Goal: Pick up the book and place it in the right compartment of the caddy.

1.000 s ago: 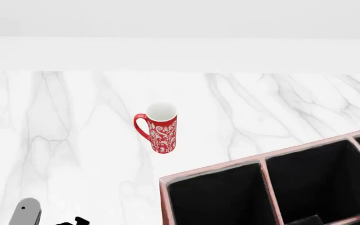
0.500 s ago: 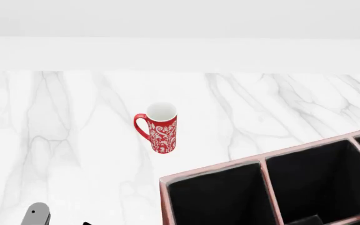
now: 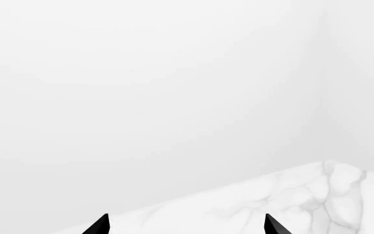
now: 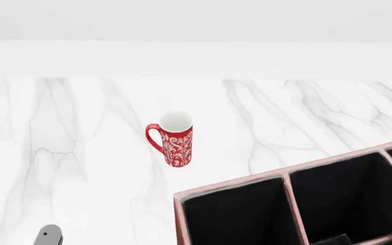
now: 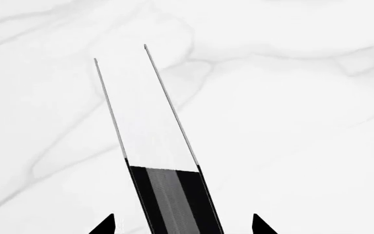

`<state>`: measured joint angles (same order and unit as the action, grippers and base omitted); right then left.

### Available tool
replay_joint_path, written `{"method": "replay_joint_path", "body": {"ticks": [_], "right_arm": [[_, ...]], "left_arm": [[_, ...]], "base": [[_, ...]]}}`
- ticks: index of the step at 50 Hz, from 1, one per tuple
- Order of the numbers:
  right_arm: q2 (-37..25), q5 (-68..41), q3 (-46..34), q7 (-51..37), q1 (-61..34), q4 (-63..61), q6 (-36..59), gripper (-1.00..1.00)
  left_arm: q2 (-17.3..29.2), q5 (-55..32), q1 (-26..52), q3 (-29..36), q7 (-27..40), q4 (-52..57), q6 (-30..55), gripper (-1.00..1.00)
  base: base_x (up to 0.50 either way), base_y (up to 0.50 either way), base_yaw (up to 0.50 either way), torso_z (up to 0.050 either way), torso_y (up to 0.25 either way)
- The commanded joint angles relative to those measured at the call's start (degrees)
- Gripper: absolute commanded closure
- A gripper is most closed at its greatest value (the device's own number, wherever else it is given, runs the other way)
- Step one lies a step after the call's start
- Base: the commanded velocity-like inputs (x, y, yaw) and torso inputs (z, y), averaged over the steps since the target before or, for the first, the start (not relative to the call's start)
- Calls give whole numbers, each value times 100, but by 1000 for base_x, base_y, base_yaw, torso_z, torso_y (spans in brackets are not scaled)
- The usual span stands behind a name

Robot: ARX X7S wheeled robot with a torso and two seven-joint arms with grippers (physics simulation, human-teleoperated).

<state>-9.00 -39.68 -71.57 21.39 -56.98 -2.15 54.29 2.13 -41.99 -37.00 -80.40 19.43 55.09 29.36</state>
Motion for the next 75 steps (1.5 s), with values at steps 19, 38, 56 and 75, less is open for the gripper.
{"method": "replay_joint_path", "body": {"ticks": [19,38,56,75], "right_arm": [[-23,-11,-23,8,56,116,-147,100],[-104,-466,799,-711,-118,-605,162,100],[-46,-1089,1483,-1355,-618,-1098,957,100],[130,-2367,3188,-2473,-1527,-1002,2087,100]], "left_arm": [[21,65,0,116,33,-9,-28,-100],[16,79,-13,161,35,-23,-71,-100],[-41,94,-37,199,-4,-77,-171,-100],[-35,71,-64,239,29,-100,-206,-100]], "base": [[0,0,0,0,0],[0,0,0,0,0],[0,0,0,0,1],[0,0,0,0,1]]}}
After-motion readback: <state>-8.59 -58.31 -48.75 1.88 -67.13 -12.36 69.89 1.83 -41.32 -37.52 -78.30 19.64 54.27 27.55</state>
